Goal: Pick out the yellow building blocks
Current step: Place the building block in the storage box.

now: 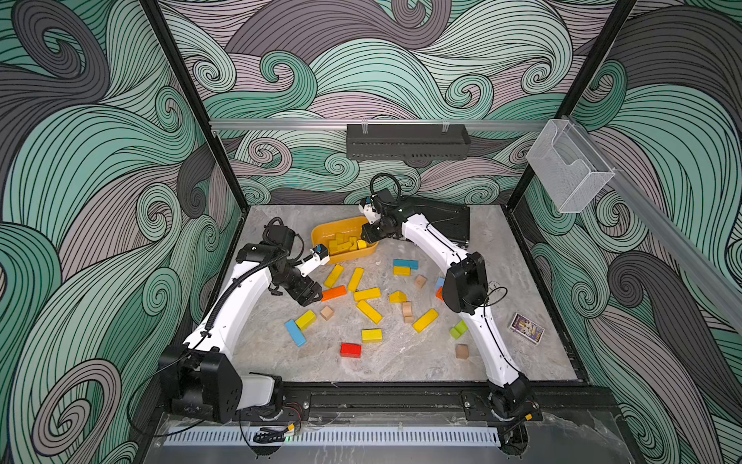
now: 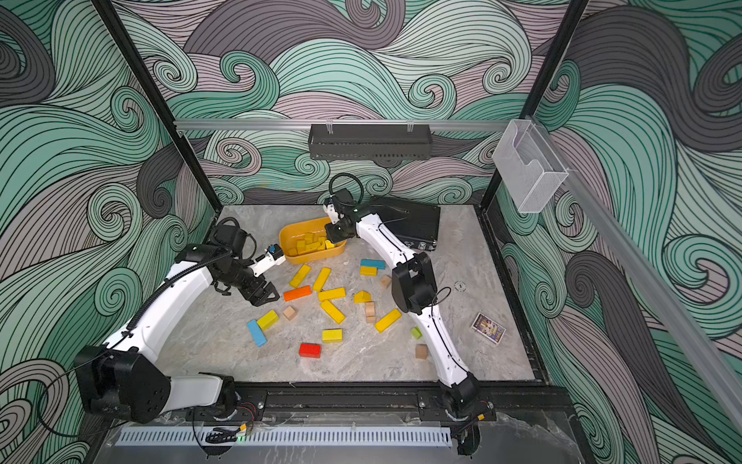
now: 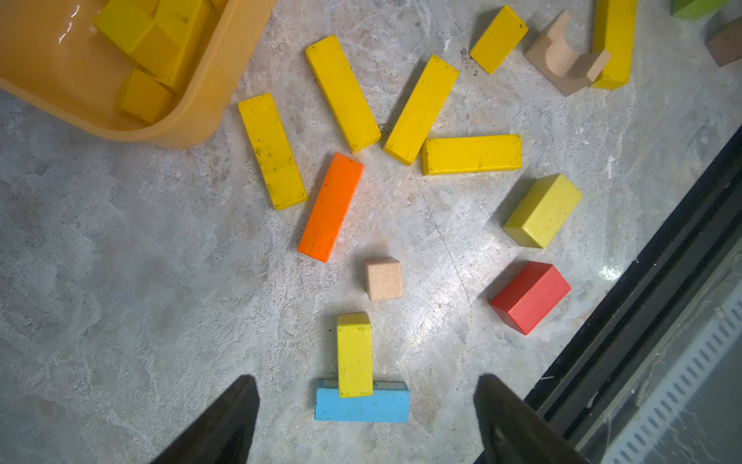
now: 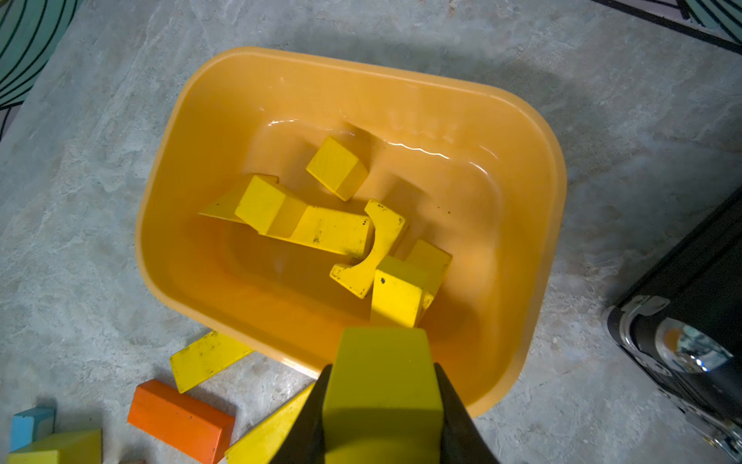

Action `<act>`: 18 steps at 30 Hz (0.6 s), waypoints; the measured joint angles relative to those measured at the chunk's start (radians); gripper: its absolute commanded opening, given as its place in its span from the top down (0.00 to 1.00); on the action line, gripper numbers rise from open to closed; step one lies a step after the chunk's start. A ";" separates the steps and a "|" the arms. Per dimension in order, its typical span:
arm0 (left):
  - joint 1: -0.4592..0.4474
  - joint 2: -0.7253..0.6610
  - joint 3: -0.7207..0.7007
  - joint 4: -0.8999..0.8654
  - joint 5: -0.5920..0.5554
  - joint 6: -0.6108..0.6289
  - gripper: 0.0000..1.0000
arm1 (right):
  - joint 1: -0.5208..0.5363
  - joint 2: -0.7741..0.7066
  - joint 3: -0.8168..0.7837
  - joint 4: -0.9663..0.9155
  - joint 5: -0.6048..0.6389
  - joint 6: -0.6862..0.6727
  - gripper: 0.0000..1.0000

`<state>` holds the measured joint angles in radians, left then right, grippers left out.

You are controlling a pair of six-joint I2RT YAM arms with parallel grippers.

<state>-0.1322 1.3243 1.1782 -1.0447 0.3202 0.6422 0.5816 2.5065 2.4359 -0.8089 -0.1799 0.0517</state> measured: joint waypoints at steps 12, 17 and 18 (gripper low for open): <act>-0.034 0.021 -0.003 0.008 0.002 0.052 0.14 | -0.001 0.064 0.016 -0.011 0.028 -0.039 0.64; -0.053 0.042 -0.003 0.009 -0.002 0.067 0.14 | -0.001 0.074 0.018 -0.010 0.034 -0.048 0.58; -0.056 0.047 -0.003 0.009 -0.002 0.069 0.14 | -0.001 0.074 0.018 -0.010 0.036 -0.049 0.57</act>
<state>-0.1879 1.3712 1.1748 -1.0355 0.3180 0.7109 0.5804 2.5801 2.4538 -0.8192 -0.1436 0.0025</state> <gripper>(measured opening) 0.859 0.411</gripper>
